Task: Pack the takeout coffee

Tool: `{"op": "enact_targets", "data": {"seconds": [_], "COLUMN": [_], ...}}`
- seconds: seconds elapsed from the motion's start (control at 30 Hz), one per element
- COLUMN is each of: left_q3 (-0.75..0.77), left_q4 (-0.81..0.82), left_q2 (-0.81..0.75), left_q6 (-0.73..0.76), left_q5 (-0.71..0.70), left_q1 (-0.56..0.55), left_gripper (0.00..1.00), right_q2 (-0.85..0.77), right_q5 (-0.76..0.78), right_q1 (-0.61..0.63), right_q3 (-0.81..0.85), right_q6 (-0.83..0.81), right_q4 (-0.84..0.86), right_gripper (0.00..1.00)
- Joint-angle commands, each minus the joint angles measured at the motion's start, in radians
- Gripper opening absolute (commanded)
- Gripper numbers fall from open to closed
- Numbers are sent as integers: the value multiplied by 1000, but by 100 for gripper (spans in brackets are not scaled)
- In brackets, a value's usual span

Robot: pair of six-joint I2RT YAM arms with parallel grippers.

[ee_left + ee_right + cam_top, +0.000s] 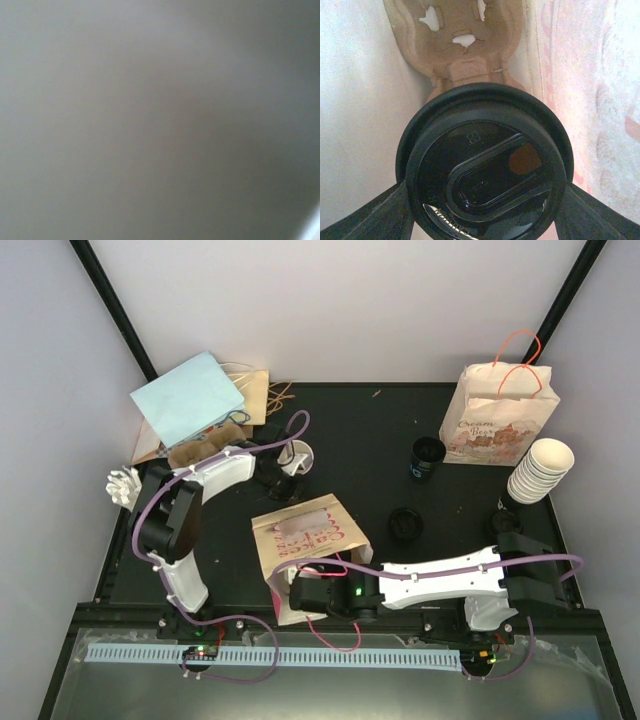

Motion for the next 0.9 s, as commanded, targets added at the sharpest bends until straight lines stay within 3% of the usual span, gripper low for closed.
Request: {"op": "enact_targets", "data": {"seconds": [0.0, 0.27, 0.87], "left_q3": [47, 41, 24], "left_q4": [24, 28, 32], "left_q2": [38, 25, 8], "left_q6": [15, 21, 13], "left_q5": [45, 51, 64], "left_q1": [-8, -8, -13], "left_gripper": [1, 2, 2], "right_q2": [12, 7, 16], "right_q5": [18, -20, -49], "right_q1": [-8, 4, 45], "right_q3": [-13, 66, 62], "right_q6": [-6, 53, 28], "right_q4": [38, -40, 27], "right_gripper": [55, 55, 55]}}
